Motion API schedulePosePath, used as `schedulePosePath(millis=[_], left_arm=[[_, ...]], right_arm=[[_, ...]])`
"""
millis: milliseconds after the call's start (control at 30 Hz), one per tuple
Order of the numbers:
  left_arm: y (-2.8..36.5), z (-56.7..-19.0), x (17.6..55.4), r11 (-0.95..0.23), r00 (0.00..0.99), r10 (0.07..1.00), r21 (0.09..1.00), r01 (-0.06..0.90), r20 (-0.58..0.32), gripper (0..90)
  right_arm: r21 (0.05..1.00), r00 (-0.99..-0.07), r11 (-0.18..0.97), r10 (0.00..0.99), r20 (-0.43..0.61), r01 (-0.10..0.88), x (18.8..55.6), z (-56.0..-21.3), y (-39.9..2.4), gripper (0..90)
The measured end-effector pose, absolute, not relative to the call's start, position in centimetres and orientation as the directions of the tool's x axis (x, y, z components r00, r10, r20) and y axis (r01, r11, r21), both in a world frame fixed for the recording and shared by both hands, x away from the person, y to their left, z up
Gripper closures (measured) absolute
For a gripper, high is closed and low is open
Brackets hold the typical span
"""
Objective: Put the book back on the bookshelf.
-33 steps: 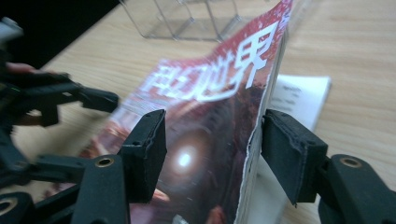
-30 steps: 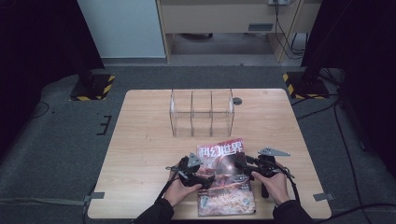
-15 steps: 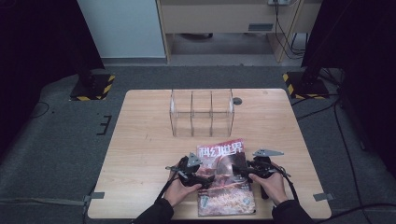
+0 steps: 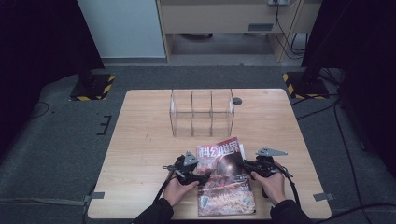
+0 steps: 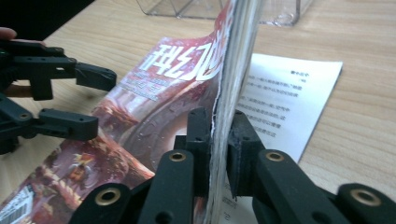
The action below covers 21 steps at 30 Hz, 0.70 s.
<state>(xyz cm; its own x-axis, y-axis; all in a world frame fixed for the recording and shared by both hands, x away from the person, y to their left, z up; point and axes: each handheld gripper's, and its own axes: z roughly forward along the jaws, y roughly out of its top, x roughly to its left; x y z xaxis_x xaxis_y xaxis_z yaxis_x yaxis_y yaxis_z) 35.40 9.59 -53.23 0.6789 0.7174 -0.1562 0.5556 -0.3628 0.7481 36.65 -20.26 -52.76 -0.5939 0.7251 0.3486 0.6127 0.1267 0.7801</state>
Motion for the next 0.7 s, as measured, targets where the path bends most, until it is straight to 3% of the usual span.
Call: schedulePosePath(millis=[367, 467, 700], left_arm=[[9.8, -53.3, 35.6, -0.34, 0.67, 0.718, 0.743, 0.576, -0.191, 24.1], [9.8, -53.4, 35.7, -0.308, 0.668, 0.706, 0.746, 0.591, -0.238, 20.9], [9.5, -53.6, 35.7, -0.312, 0.691, 0.677, 0.752, 0.58, -0.253, 17.3]], right_arm=[[0.846, -0.65, 0.049, 0.664, 0.37, 0.531, 36.2, -50.9, -20.4, 85.7], [0.867, -0.672, 0.018, 0.641, 0.372, 0.498, 36.1, -50.0, -20.9, 85.8], [0.874, -0.689, 0.011, 0.619, 0.376, 0.486, 36.1, -49.9, -20.8, 85.7]])
